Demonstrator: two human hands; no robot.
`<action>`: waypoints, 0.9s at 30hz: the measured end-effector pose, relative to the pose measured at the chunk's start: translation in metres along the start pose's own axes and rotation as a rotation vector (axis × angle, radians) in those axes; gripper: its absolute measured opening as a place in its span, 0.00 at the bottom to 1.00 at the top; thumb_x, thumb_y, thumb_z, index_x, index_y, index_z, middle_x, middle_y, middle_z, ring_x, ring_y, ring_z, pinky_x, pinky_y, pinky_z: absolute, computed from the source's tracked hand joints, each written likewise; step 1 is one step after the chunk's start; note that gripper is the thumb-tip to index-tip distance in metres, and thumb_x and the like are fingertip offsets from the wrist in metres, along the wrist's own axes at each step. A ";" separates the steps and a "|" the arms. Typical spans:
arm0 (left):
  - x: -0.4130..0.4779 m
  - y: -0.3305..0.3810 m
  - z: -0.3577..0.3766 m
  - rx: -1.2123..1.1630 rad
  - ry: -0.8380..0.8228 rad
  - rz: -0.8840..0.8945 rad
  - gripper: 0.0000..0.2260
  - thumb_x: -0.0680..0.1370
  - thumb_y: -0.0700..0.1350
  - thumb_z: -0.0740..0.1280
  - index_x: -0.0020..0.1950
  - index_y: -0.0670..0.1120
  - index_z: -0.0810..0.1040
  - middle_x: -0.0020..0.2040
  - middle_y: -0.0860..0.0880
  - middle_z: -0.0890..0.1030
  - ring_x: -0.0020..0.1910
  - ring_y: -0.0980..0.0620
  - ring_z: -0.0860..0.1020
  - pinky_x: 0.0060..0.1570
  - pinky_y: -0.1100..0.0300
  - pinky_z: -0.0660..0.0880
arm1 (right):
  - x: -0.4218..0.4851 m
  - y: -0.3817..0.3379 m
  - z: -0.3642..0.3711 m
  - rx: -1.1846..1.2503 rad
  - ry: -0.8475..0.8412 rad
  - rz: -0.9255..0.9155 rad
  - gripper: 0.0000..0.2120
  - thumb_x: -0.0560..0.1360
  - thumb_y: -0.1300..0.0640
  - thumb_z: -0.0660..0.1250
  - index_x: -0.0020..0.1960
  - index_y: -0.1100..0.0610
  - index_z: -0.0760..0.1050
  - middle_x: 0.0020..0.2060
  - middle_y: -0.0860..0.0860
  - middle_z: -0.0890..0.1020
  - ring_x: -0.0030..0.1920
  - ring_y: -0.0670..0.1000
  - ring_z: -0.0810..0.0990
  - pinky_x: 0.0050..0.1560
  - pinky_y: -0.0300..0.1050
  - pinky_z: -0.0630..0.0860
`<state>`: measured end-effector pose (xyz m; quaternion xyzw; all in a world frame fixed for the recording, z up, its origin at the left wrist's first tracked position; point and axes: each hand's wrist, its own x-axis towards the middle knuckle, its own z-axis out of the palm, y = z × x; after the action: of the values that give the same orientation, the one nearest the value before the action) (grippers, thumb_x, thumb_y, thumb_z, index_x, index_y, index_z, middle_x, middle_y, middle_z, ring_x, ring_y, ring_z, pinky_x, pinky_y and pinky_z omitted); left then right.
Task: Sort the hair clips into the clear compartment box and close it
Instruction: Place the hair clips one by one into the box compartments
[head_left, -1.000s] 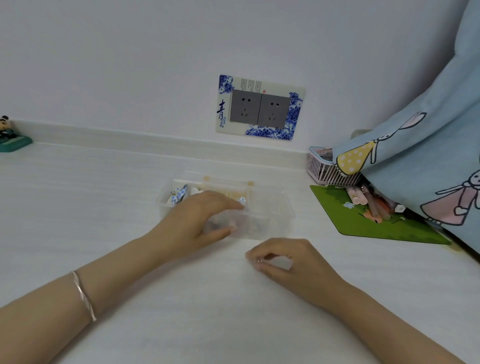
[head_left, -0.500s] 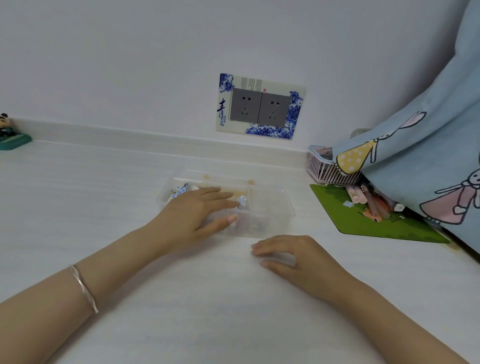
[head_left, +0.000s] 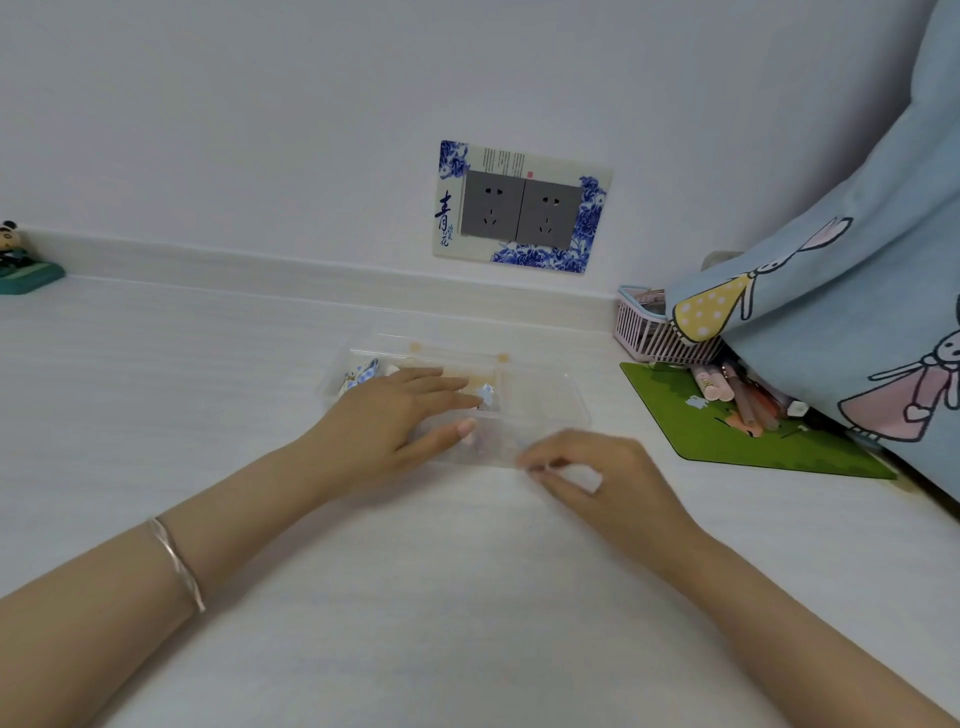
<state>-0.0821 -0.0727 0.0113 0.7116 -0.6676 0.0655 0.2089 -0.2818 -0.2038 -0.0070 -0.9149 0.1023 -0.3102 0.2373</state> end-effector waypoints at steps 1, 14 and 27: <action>0.001 0.000 0.000 0.006 0.005 0.008 0.20 0.78 0.57 0.54 0.68 0.56 0.70 0.71 0.53 0.70 0.71 0.53 0.64 0.67 0.56 0.63 | 0.008 -0.002 -0.003 0.025 0.068 -0.017 0.09 0.72 0.64 0.70 0.46 0.51 0.83 0.43 0.43 0.85 0.44 0.41 0.81 0.49 0.31 0.74; 0.015 -0.013 -0.008 -0.029 0.060 -0.086 0.22 0.79 0.57 0.50 0.71 0.55 0.65 0.70 0.52 0.69 0.70 0.53 0.63 0.65 0.62 0.57 | 0.075 0.032 -0.006 0.170 0.251 0.153 0.08 0.73 0.63 0.69 0.46 0.51 0.81 0.43 0.41 0.83 0.47 0.39 0.82 0.56 0.38 0.76; 0.019 -0.055 -0.014 -0.208 -0.171 -0.363 0.29 0.76 0.63 0.46 0.74 0.54 0.46 0.78 0.53 0.49 0.76 0.56 0.44 0.70 0.63 0.40 | 0.094 0.052 0.002 0.515 -0.016 0.792 0.34 0.71 0.41 0.68 0.73 0.47 0.60 0.74 0.49 0.63 0.73 0.51 0.60 0.65 0.49 0.58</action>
<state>-0.0238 -0.0835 0.0193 0.7976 -0.5471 -0.1029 0.2323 -0.2089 -0.2796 0.0139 -0.7191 0.3612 -0.2040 0.5575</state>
